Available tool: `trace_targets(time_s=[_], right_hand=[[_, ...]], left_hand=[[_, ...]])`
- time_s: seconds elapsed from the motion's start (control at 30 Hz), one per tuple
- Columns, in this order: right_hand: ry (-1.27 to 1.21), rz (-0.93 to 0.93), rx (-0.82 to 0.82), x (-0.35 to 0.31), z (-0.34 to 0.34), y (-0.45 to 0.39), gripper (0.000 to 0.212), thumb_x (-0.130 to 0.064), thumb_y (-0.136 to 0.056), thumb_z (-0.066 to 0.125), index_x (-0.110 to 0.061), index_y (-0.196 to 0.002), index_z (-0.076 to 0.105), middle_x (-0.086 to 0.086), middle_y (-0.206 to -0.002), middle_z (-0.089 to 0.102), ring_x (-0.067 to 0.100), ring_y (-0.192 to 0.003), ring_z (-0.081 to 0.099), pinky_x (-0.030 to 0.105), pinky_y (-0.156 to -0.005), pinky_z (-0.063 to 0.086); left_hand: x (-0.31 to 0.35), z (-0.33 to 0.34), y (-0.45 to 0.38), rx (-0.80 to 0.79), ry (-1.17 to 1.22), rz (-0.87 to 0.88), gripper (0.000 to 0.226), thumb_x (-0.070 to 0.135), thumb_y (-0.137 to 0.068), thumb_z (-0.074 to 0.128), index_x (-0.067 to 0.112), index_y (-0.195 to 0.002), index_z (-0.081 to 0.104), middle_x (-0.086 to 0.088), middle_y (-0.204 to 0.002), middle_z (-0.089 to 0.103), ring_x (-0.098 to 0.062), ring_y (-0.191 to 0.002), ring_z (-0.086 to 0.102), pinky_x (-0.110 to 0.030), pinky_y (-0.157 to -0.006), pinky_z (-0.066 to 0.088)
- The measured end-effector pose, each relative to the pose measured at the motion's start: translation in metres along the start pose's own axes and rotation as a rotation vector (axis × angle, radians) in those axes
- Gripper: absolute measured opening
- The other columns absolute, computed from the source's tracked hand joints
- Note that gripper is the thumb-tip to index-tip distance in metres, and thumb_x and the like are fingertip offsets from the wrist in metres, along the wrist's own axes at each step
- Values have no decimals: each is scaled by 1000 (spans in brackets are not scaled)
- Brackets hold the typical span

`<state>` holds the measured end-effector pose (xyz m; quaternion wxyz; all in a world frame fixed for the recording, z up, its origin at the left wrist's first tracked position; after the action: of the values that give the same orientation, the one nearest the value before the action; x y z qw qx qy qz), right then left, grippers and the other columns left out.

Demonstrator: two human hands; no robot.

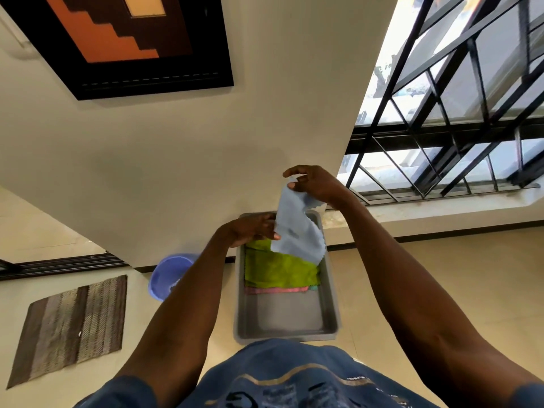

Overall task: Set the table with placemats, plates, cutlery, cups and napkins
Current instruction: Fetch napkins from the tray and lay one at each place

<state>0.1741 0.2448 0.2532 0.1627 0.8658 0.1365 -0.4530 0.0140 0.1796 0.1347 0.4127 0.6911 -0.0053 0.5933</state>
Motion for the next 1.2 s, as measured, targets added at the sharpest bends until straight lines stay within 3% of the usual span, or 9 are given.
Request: trace_targets(time_s=[0.13, 0.23, 0.4, 0.57, 0.67, 0.8, 0.97, 1.03, 1.2], right_hand=[[45, -35, 46, -17, -8, -11, 26, -15, -91, 65, -13, -118, 67, 0, -96, 66, 10, -89, 59, 19, -75, 42], [-30, 4, 186, -2, -13, -21, 31, -21, -91, 67, -15, -121, 63, 1, -100, 66, 13, -96, 61, 27, -85, 43], [-210, 398, 497, 65, 3, 5, 65, -49, -92, 60, -13, -142, 42, 8, -138, 53, 26, -126, 51, 37, -104, 41], [-675, 801, 141, 153, 93, 46, 78, -81, -81, 41, -23, -132, 54, 10, -121, 63, 29, -101, 63, 38, -91, 49], [-1089, 852, -63, 161, 132, 58, 87, -86, -80, 33, -18, -126, 62, 16, -125, 64, 37, -116, 59, 51, -104, 42], [-1406, 702, -101, 132, 137, 56, 86, -79, -86, 34, -9, -123, 66, 22, -125, 64, 41, -112, 60, 54, -101, 43], [-1109, 473, 138, 106, 101, 37, 34, -42, -94, 59, -9, -95, 68, 8, -84, 73, 23, -78, 67, 33, -73, 53], [-1002, 444, 177, 101, 92, 30, 17, -23, -94, 63, -8, -102, 62, 5, -79, 69, 20, -74, 61, 24, -59, 51], [-831, 384, 175, 108, 85, 18, 50, -11, -77, 76, -24, -123, 61, 10, -101, 59, 21, -84, 57, 29, -67, 49]], left_hand=[[18, 2, -6, 113, -60, 117, 42, 12, -84, 74, 9, -125, 65, -4, -124, 68, -17, -118, 61, -34, -105, 45], [22, -2, -3, 173, 120, 150, 48, 14, -78, 76, 1, -122, 65, -13, -122, 67, -28, -113, 63, -39, -101, 49], [22, -8, 5, 256, 322, 217, 32, 9, -94, 60, -2, -124, 60, -18, -114, 67, -32, -101, 66, -40, -90, 55], [11, -12, 9, 357, 469, 160, 8, 7, -96, 56, 4, -97, 63, -10, -88, 70, -23, -80, 67, -31, -70, 56], [2, -12, 12, 354, 591, 137, 10, 5, -96, 53, 4, -94, 63, -6, -79, 73, -19, -72, 69, -29, -65, 57], [-10, -19, 15, 377, 645, 126, 11, 8, -95, 54, 3, -101, 63, -9, -86, 72, -24, -81, 67, -32, -66, 57], [-14, -30, 19, 479, 560, 124, 10, 3, -94, 55, 3, -97, 65, -9, -85, 71, -25, -82, 64, -34, -71, 53], [-15, -37, 19, 544, 529, 139, 9, 1, -94, 56, 4, -92, 65, -10, -86, 69, -26, -83, 62, -35, -74, 52], [-20, -52, 23, 656, 516, 178, 5, 4, -90, 65, 7, -86, 66, -11, -91, 66, -26, -84, 61, -38, -80, 51]])
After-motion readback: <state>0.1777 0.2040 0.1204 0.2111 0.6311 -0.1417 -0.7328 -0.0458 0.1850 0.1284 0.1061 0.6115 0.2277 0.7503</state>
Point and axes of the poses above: each hand's wrist, its own y-axis away from the middle knuckle, its own z-axis out of the palm, x = y × z, the point moved 6 cm from there along -y, towards the middle knuckle
